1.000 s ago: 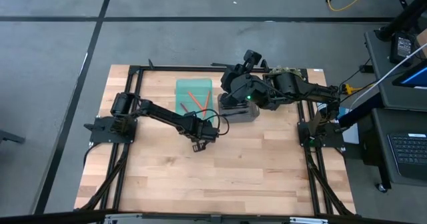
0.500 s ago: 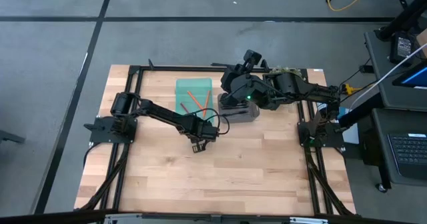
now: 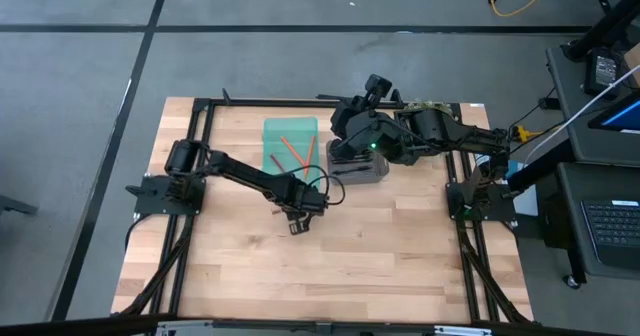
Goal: Sort pens & pencils
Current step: Put the red pencil into the green bin
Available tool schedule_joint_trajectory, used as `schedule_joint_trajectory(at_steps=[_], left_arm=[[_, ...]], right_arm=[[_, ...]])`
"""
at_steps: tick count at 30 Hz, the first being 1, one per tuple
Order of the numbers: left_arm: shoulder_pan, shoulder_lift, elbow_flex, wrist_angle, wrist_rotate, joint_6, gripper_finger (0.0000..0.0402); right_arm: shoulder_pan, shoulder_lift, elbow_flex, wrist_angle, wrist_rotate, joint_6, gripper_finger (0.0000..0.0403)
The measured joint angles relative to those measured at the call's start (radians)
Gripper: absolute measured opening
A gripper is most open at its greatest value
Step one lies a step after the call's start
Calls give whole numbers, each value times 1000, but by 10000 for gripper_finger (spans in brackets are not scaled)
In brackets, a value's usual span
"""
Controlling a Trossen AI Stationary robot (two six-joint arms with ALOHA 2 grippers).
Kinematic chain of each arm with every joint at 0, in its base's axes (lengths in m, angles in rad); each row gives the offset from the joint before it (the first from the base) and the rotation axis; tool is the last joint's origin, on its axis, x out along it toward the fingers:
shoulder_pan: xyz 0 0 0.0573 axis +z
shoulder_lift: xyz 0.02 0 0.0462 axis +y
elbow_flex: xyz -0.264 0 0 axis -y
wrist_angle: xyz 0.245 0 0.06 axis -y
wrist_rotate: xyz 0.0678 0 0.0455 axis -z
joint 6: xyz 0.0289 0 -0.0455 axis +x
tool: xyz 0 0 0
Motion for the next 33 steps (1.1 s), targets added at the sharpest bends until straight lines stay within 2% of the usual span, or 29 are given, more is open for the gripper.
schedule_joint_trajectory(at_steps=[15, 23, 27, 33], left_arm=[[-96, 0, 0, 44, 68, -125, 96], [-120, 0, 1, 41, 72, -151, 94], [-120, 0, 1, 41, 73, -151, 77], [-121, 1, 2, 37, 77, -150, 22]], right_arm=[[0, 0, 0, 17, 0, 0, 42], [0, 0, 0, 17, 0, 0, 42], [0, 0, 0, 18, 0, 0, 42], [0, 0, 0, 18, 0, 0, 42]])
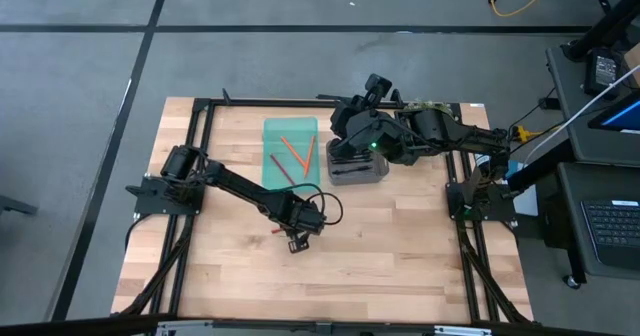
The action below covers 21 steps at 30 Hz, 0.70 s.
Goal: Sort pens & pencils
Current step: Put the red pencil into the green bin
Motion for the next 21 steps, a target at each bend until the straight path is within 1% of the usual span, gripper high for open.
schedule_joint_trajectory(at_steps=[3, 7, 12, 17, 21], left_arm=[[0, -1, 1, -2, 0, 0, 8], [-2, -1, 1, -2, -5, 0, 14], [-2, -1, 1, -3, -8, 0, 5], [-8, -1, 0, -3, -25, 0, 5], [-15, 3, 25, -34, -32, 0, 1]], right_arm=[[0, 0, 0, 0, 0, 0, 42], [0, 0, 0, 0, 0, 0, 42], [0, 0, 0, 1, 0, 0, 42], [0, 0, 0, 1, 0, 0, 42], [0, 0, 0, 6, 0, 0, 42]])
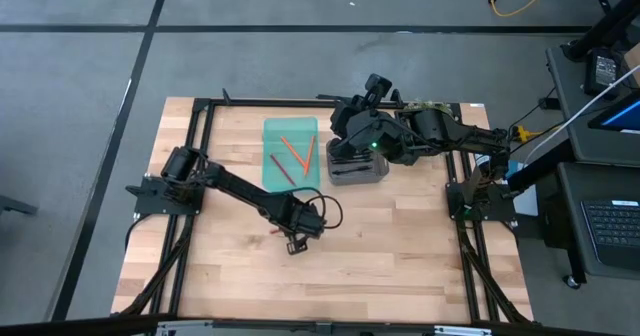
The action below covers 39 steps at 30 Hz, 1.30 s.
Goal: Sort pens & pencils
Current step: Put the red pencil into the green bin
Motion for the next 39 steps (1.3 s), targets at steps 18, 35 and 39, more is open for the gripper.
schedule_joint_trajectory(at_steps=[18, 35, 39], left_arm=[[-6, 1, 84, -112, -74, -1, 1], [25, -2, 60, -292, -159, -26, 25], [36, -2, 27, -288, -180, -27, 56]], right_arm=[[0, 0, 0, 4, 0, -2, 42], [19, 0, 0, 2, 0, -3, 42], [34, 0, 0, 2, 1, -6, 42]])
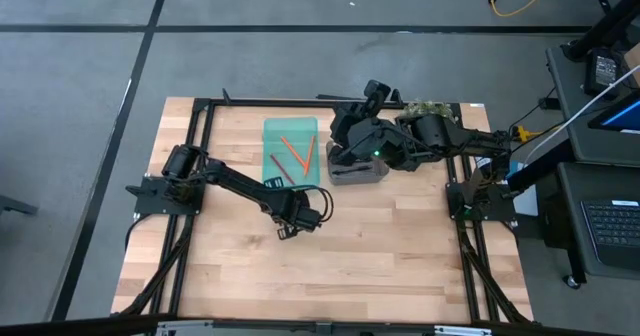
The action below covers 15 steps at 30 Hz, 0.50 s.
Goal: Sort pens & pencils
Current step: Put the red pencil into the green bin
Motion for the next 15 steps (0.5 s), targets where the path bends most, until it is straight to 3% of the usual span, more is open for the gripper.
schedule_joint_trajectory(at_steps=[6, 15], left_arm=[[21, 0, -37, 49, -14, 48, 86], [53, 0, -50, 76, -38, 107, 88]], right_arm=[[7, 0, 0, 0, 0, -9, 42], [6, 0, 0, 12, 1, -26, 42]])
